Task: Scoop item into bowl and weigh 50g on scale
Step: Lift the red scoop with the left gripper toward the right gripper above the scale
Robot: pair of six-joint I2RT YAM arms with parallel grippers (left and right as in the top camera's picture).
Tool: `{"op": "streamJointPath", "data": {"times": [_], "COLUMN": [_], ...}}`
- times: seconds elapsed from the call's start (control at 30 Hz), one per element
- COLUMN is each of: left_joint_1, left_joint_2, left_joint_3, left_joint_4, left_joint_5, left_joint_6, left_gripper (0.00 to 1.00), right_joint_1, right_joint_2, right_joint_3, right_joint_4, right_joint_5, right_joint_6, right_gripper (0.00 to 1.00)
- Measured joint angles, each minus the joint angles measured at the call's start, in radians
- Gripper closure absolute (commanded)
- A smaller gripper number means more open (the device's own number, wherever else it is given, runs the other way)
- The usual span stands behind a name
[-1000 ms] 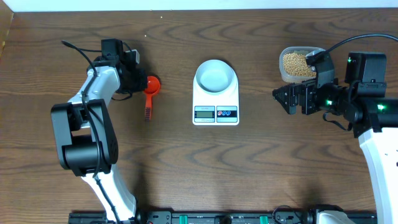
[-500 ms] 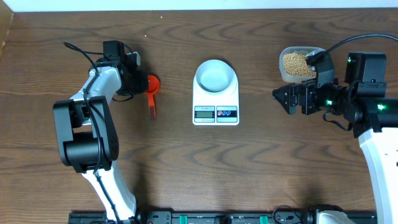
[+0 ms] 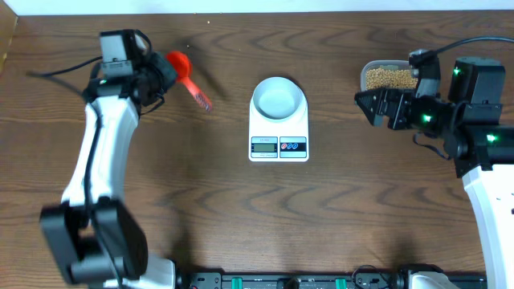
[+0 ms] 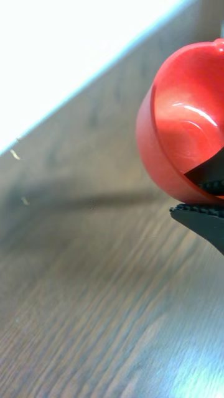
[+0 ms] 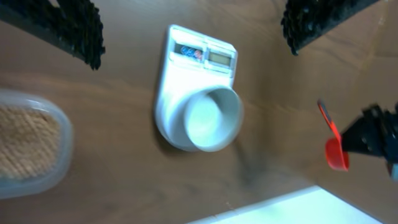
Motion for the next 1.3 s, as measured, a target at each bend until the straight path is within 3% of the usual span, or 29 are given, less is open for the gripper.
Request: {"op": "streamJointPath", "data": {"times": [0.27, 0.43, 0.57, 0.73, 0.97, 1.13, 1.3], "left_joint_1": [-0.088, -0.153, -0.189, -0.243, -0.304, -0.325, -0.344], "left_joint_2": [-0.141, -0.149, -0.149, -0.149, -0.149, -0.149, -0.149], "left_joint_3": [0.003, 0.003, 0.003, 0.003, 0.003, 0.003, 0.003], "left_joint_4": [-0.008, -0.014, -0.033, -0.064, -0.096, -0.109, -0.109], "left_joint_5": [0.022, 0.074, 0.131, 0.166, 0.179, 0.179, 0.179], "left_joint_6": [-0.421, -0.651, -0.748, -0.798, -0.818, -0.834, -0.837], "left_gripper": [0.93, 0.93, 0.93, 0.93, 0.93, 0.93, 0.92], "right_joint_1": [0.125, 0.234, 0.301, 0.353, 0.421, 0.442, 0.467], "right_joint_2": [0.001, 0.002, 0.018, 0.055, 0.092, 0.102, 0.119], "right_joint_3": [0.001, 0.001, 0.001, 0.001, 0.001, 0.001, 0.001], "right_joint_4": [0.273, 0.370, 0.392, 0.402, 0.452, 0.460, 0.461], "right_joint_5": [-0.055, -0.009, 0.028, 0.061, 0.077, 0.080, 0.090], "right_joint_6": [0.159, 0.239, 0.259, 0.276, 0.282, 0.285, 0.288], "right_gripper": [0.25, 0.26, 0.27, 0.33, 0.50, 0.53, 0.66]}}
